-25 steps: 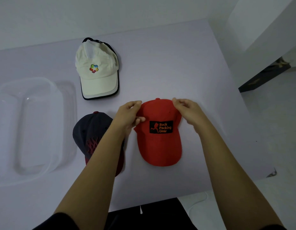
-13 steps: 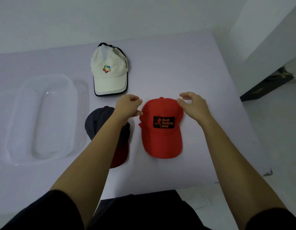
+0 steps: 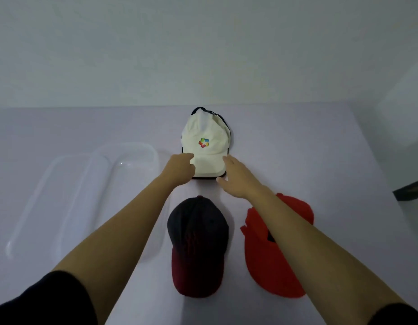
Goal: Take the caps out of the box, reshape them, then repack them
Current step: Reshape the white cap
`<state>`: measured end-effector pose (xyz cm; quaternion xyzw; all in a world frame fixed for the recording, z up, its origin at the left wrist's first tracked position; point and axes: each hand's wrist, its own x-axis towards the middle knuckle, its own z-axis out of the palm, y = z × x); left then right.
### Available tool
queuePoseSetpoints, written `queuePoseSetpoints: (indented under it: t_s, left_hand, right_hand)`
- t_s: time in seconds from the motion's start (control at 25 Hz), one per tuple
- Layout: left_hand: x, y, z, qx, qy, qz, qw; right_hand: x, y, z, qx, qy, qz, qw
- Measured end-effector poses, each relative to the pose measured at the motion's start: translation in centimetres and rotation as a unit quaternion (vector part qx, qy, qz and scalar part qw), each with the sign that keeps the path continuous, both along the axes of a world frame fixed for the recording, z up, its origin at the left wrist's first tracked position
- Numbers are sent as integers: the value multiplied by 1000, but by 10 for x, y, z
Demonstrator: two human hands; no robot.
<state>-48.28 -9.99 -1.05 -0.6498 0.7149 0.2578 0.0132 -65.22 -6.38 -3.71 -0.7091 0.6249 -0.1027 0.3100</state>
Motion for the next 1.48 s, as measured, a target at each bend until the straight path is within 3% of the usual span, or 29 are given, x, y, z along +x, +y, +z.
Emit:
queuePoseSetpoints:
  t_s: [0.24,0.48,0.6,0.8,1.08,1.16,1.24,1.4,1.48]
  left_hand:
    - [17,-47,-64,86,-24,-126,988]
    - [7,-42,-93,-29,-79,-171,982]
    - [3,-34,-90,-34,-89,-158,983]
    - [0,-36,-67,-68,14,-40,997]
    - [3,-35,-54,-82,293,19,952]
    - [7,-35,-52,-106,262,9,959]
    - [11,-33,-53,-163,175,-14,971]
    - [17,-27,-50,-173,67,-40,982]
    - [19,-22,-52,-196,66,-61,976]
  right_hand:
    - [18,-52,-51,47,113,38,992]
    - [36,-49,-75,-50,156,-31,986]
    - [37,-50,-69,-60,162,-57,983]
    - [43,-58,-42,-82,192,-45,977]
    - [37,-54,-15,-80,-14,-63,995]
    - [36,-54,-14,-100,34,-32,994]
    - [32,-50,-17,-123,91,-2,988]
    - [26,-38,-25,-199,61,-41,977]
    - [23,-35,-29,-200,45,-57,977]
